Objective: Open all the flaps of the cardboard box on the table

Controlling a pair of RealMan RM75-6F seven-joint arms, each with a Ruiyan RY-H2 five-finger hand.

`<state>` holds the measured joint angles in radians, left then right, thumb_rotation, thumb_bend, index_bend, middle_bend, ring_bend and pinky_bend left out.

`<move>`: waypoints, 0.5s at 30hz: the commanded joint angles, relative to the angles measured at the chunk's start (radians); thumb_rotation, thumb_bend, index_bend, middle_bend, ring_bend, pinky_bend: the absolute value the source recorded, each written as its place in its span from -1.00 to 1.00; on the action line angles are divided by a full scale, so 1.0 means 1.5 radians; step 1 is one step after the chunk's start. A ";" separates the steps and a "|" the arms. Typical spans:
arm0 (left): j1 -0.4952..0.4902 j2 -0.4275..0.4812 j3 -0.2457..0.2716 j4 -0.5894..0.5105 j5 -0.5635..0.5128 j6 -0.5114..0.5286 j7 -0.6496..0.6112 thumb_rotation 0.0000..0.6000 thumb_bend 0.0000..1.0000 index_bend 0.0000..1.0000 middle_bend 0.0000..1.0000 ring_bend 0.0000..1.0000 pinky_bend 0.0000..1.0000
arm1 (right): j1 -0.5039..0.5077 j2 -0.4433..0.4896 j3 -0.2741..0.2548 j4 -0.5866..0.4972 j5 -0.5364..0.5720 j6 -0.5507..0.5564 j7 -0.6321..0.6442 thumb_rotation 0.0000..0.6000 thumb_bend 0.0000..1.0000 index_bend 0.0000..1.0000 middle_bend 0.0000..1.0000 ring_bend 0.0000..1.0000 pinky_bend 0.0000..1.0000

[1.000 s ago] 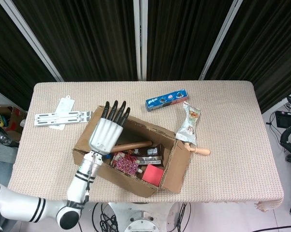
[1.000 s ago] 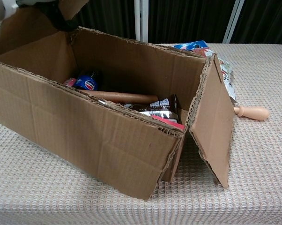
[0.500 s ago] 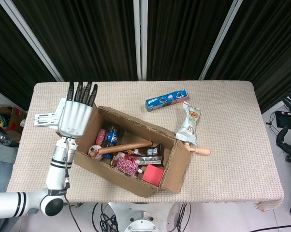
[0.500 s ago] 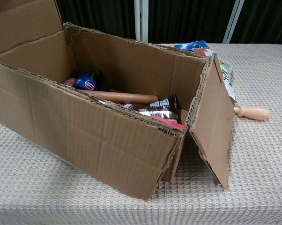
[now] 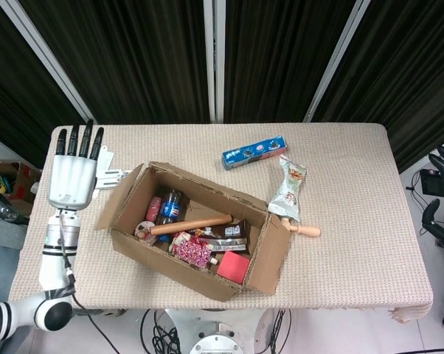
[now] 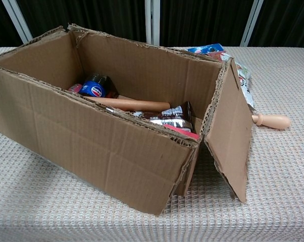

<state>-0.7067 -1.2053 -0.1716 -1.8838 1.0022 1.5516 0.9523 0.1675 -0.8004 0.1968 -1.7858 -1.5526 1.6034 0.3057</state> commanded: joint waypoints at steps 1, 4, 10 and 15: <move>0.108 0.076 0.022 -0.075 0.069 -0.021 -0.289 1.00 -0.87 -1.00 -1.00 -0.90 -0.70 | -0.018 -0.022 -0.017 0.027 0.006 0.006 -0.018 1.00 0.49 -1.00 -1.00 -1.00 -1.00; 0.165 0.128 0.089 -0.055 0.195 -0.054 -0.476 1.00 -0.97 -1.00 -1.00 -0.90 -0.70 | -0.038 -0.050 -0.036 0.068 0.027 0.003 -0.040 1.00 0.49 -1.00 -1.00 -1.00 -1.00; 0.266 0.141 0.192 0.088 0.387 0.015 -0.588 1.00 -1.00 -1.00 -1.00 -0.90 -0.70 | -0.095 -0.106 -0.075 0.133 0.081 0.005 -0.105 1.00 0.24 -1.00 -1.00 -1.00 -1.00; 0.337 0.128 0.237 0.168 0.443 0.070 -0.664 0.62 -1.00 -1.00 -0.98 -0.90 -0.70 | -0.126 -0.158 -0.098 0.189 0.086 0.010 -0.102 1.00 0.04 -1.00 -1.00 -1.00 -1.00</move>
<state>-0.2984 -1.0285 0.1057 -1.7272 1.5923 1.5940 0.0553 -0.0035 -1.0147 0.0661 -1.5256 -1.4273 1.6141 0.1517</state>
